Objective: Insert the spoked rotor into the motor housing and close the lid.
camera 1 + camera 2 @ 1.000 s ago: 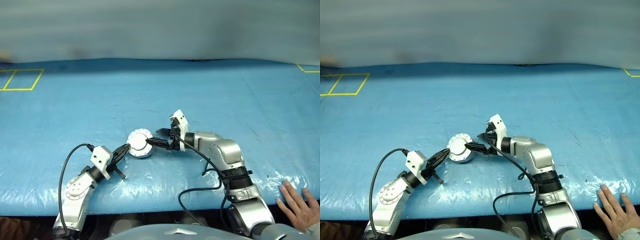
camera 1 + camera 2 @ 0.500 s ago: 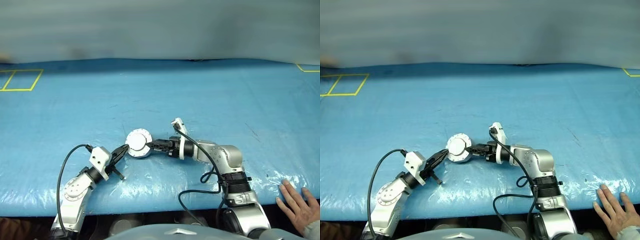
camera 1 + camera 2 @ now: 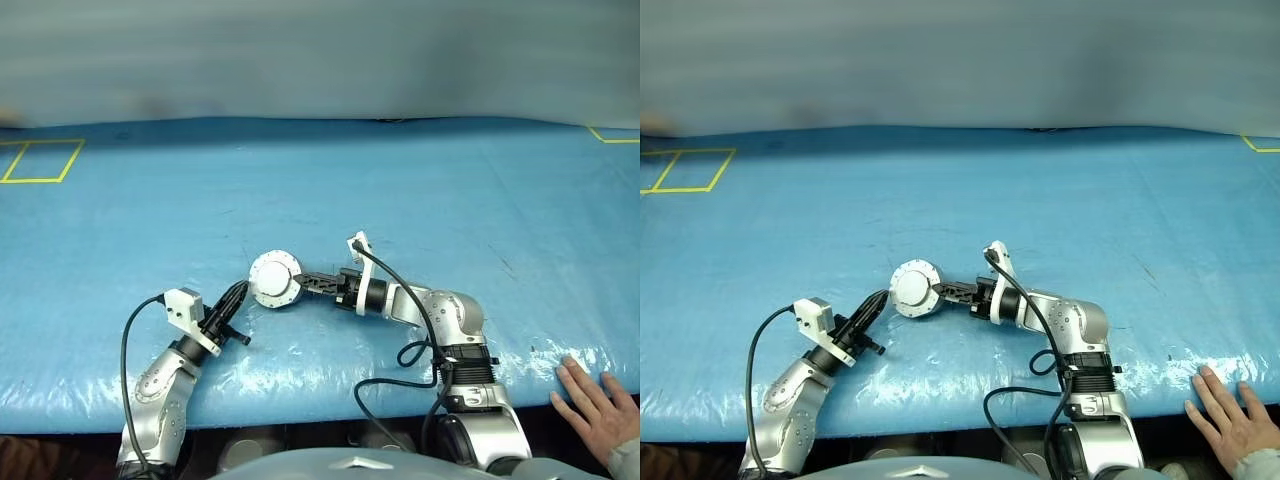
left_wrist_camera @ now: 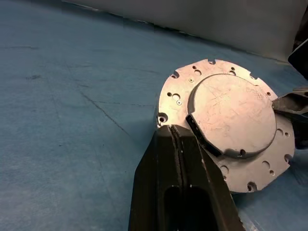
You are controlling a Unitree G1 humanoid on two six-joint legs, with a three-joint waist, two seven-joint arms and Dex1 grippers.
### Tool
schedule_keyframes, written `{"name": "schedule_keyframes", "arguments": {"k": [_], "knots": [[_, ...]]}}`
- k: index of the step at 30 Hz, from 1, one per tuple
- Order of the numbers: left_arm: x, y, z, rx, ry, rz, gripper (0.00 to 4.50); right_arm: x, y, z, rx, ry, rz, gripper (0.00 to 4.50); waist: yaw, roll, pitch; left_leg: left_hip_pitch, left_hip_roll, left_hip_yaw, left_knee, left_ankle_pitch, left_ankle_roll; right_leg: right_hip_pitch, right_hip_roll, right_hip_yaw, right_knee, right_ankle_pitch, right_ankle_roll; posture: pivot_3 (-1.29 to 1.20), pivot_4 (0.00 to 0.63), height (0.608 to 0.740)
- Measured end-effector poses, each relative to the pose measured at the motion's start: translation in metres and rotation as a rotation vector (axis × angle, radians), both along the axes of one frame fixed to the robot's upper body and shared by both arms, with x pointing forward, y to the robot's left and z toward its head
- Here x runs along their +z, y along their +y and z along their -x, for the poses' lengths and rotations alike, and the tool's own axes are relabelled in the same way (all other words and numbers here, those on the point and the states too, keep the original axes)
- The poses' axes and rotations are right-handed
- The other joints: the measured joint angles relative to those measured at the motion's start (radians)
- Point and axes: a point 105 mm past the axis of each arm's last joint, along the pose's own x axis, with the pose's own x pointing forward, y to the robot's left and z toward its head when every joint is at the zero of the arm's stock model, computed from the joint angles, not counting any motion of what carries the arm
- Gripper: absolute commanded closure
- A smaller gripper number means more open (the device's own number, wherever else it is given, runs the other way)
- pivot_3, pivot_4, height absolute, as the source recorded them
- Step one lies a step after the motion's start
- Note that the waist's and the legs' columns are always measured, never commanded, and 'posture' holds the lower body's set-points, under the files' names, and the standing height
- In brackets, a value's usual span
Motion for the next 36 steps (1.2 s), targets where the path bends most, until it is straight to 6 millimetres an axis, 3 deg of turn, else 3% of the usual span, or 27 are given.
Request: {"name": "schedule_keyframes", "arguments": {"k": [3,6,13,14,22,27,36], "knots": [[0.008,0.002,-0.002,0.039,-0.01,0.059,3.6,0.005,-0.009,-0.01,-0.082,0.026,-0.057,3.14,-0.002,-0.001,0.001,-0.002,0.0,0.001,0.0,-0.001,0.001,-0.001,0.0,0.001,0.0,0.0,0.0,0.0,0.15,0.74],[0.012,0.004,-0.003,0.068,-0.013,0.102,2.55,0.014,-0.013,-0.018,-0.124,0.023,-0.083,3.14,-0.005,0.0,0.001,-0.002,0.0,0.002,0.0,-0.001,0.002,-0.001,0.0,0.002,0.0,0.0,0.0,0.0,0.15,0.74],[0.019,0.008,-0.006,0.136,-0.006,0.333,0.2,0.024,-0.006,-0.025,-0.179,0.089,-0.191,3.14,-0.017,0.0,0.001,-0.002,0.0,0.002,0.0,-0.002,0.002,-0.001,0.001,0.002,0.0,0.0,0.0,0.0,0.15,0.74],[0.021,0.007,-0.006,0.139,-0.008,0.381,0.04,0.026,-0.005,-0.026,-0.188,0.098,-0.221,3.14,-0.018,0.0,0.001,-0.002,0.0,0.002,0.0,-0.002,0.002,-0.001,0.001,0.002,0.0,0.0,0.0,0.0,0.15,0.74],[0.027,-0.005,-0.006,0.091,0.055,0.678,0.04,0.049,0.005,-0.022,-0.155,0.102,-0.335,3.14,-0.027,0.0,0.001,-0.002,0.0,0.003,0.001,-0.002,0.003,-0.001,0.001,0.003,0.001,0.0,0.0,0.0,0.15,0.74],[0.034,-0.01,-0.007,0.017,0.08,0.766,0.04,0.063,0.014,-0.012,-0.088,0.052,-0.34,3.14,-0.029,0.0,0.001,-0.002,0.0,0.003,0.004,-0.002,0.003,-0.001,0.001,0.003,0.002,0.0,0.0,0.0,0.15,0.74],[0.038,-0.014,-0.006,-0.052,0.1,0.823,0.04,0.056,0.023,-0.002,-0.03,0.062,-0.318,3.14,-0.028,0.0,0.001,-0.002,0.0,0.005,0.014,-0.004,0.003,-0.001,0.002,0.004,0.01,0.0,0.0,0.0,0.15,0.74]]}}
